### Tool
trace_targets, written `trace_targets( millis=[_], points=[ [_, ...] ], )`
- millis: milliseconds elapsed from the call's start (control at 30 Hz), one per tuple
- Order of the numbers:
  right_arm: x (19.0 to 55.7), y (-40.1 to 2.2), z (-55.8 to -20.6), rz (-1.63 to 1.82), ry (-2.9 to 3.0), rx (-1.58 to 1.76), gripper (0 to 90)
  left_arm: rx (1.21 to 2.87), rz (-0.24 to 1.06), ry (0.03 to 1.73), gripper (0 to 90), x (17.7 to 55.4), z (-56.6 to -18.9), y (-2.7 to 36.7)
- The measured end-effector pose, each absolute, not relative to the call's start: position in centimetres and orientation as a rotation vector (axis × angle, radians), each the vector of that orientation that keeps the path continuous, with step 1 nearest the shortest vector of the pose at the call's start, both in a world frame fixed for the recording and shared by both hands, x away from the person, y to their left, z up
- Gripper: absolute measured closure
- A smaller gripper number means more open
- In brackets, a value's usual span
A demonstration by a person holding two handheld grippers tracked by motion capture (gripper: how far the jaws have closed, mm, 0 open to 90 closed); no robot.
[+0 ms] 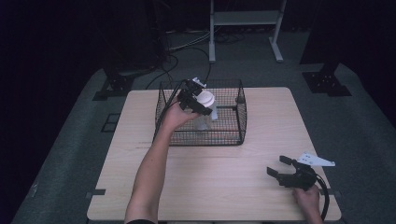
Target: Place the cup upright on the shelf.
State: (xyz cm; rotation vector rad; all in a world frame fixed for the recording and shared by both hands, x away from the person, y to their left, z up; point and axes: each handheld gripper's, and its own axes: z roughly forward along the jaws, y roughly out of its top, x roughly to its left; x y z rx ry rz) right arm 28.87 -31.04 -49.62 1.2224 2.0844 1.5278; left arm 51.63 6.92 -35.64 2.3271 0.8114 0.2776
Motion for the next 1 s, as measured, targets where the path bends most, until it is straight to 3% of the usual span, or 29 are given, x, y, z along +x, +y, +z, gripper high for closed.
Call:
trace_targets(
  millis=[1000],
  points=[
    [28.9,-30.8,-49.7,1.498,2.098,1.221,12.9,2.271,0.387,0.793,0.7,50.3,-33.2,8.0]
  ],
)
